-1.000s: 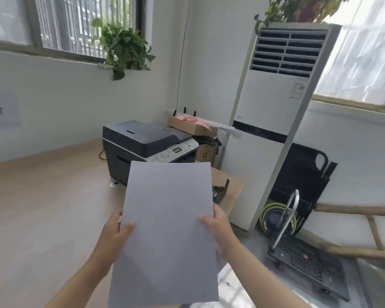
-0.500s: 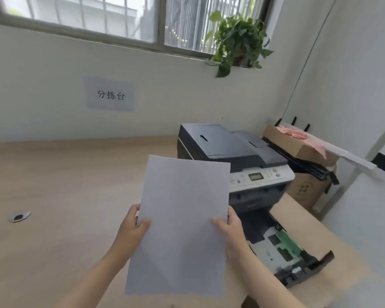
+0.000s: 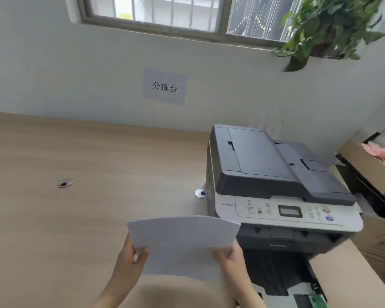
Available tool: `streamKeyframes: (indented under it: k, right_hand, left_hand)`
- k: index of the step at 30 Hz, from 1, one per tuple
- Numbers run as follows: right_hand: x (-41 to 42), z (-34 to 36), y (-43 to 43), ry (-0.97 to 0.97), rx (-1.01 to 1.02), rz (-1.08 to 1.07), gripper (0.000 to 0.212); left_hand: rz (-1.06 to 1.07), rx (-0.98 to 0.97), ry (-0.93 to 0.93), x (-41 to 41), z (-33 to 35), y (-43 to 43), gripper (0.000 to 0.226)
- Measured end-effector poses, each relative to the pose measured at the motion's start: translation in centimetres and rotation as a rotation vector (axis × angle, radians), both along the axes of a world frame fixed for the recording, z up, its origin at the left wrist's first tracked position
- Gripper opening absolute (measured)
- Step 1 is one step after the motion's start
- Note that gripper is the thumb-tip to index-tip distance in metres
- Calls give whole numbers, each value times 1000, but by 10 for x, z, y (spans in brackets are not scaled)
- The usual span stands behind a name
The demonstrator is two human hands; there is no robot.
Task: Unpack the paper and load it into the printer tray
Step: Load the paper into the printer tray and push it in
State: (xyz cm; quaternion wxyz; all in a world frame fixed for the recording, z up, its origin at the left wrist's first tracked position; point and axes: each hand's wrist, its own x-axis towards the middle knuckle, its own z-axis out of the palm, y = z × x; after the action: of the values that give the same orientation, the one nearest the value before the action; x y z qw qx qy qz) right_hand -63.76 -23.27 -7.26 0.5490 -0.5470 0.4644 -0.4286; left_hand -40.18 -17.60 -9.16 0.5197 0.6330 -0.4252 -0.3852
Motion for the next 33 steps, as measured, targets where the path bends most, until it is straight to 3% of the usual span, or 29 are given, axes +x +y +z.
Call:
streamKeyframes:
  k: [6, 10, 12, 15, 20, 24, 33]
  right_hand:
    - [-7, -7, -6, 36, 33, -16, 40]
    - [-9, -17, -7, 129, 62, 8, 47]
    - [-7, -25, -7, 218, 106, 29, 41]
    - [-4, -28, -7, 305, 111, -11, 35]
    - [0, 3, -10, 233, -20, -98, 25]
    - [-15, 37, -20, 169, -121, -103, 29]
    - [-106, 54, -20, 236, -77, -267, 34]
  left_hand:
    - [56, 22, -27, -8, 2, -2, 27]
    - [0, 55, -98, -5, -3, -3, 43]
    - [-11, 79, -146, -4, -8, -4, 50]
    - [-8, 82, -199, 0, -12, -7, 36]
    - [-7, -9, -233, 14, 10, -20, 30]
    - [-125, -104, -180, 13, 54, -35, 65]
    - [-380, -17, 3, -71, 64, -63, 42]
